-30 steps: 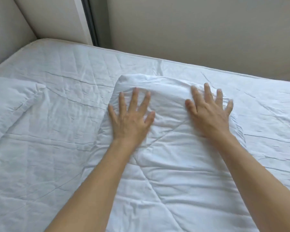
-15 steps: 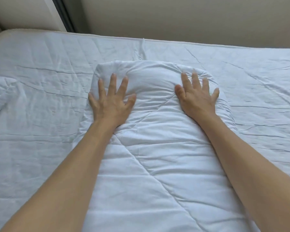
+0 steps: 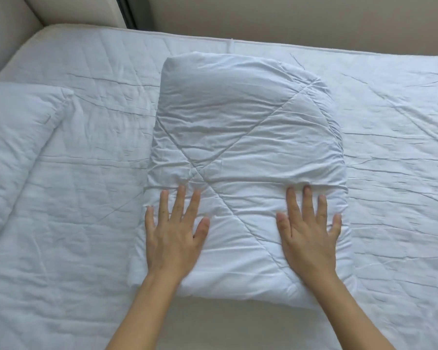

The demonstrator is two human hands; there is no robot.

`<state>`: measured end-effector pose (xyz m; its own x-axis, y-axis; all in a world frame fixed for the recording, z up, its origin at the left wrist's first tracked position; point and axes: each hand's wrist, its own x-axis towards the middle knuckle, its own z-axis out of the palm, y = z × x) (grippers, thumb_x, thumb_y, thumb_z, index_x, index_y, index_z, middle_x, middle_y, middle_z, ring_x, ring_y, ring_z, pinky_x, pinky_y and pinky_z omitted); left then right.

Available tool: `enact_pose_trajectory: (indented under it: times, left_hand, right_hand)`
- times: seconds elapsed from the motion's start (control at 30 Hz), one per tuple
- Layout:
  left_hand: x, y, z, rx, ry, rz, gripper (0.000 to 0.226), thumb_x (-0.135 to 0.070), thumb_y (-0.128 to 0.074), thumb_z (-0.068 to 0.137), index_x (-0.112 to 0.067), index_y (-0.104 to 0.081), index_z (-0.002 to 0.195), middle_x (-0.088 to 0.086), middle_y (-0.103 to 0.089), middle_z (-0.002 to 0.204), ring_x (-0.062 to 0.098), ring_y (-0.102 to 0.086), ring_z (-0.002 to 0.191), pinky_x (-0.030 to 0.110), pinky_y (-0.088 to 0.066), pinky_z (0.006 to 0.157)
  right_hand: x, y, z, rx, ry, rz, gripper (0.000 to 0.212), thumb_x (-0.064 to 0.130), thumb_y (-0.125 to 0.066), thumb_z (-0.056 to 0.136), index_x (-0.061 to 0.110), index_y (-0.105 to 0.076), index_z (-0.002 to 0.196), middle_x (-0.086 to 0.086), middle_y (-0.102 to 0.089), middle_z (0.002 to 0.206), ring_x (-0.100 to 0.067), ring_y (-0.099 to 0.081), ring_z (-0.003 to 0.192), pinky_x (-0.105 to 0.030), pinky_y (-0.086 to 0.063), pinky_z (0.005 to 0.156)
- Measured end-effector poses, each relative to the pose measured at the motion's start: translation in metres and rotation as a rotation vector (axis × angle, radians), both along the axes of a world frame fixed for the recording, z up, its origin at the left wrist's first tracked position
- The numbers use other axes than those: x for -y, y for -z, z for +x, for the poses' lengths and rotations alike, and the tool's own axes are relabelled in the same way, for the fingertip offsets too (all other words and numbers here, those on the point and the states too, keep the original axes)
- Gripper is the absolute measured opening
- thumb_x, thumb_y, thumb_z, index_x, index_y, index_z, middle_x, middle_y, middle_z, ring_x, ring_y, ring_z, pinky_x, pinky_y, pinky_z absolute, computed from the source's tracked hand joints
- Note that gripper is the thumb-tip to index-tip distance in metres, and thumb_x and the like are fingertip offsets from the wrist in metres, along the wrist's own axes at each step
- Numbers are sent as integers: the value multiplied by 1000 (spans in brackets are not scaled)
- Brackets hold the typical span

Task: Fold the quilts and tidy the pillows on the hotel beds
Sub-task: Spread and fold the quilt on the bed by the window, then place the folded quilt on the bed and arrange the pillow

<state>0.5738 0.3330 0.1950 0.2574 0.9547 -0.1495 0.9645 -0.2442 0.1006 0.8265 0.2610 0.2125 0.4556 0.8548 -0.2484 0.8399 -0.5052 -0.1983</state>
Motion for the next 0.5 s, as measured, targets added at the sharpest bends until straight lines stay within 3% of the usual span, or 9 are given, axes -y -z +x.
enact_pose_trajectory:
  times: [0.1, 0.23, 0.5]
  left_hand:
    - [-5, -8, 4, -16, -20, -46, 69, -68, -1, 97, -42, -8, 160, -8, -2, 170, 25, 4, 157, 57, -4, 124]
    - [6, -55, -1, 35, -66, -93, 74, -71, 5, 90, -44, 3, 159, -6, 6, 170, 25, 12, 156, 55, 0, 124]
    - [86, -268, -41, 219, -104, 145, 71, -73, -4, 94, -44, 1, 159, -5, 3, 170, 24, 6, 157, 54, -5, 125]
  right_hand:
    - [-6, -4, 5, -16, -2, -17, 63, 65, -4, 99, 45, 4, 159, 11, 10, 171, -23, 10, 157, -62, 2, 122]
    - [3, -51, 4, -134, 30, 53, 65, 62, -19, 101, 41, -8, 161, 10, 3, 171, -23, 7, 158, -62, 2, 122]
    - [58, -248, -34, -190, -142, 225, 64, 58, -27, 102, 41, -7, 161, 8, 1, 172, -27, 0, 158, -63, -6, 122]
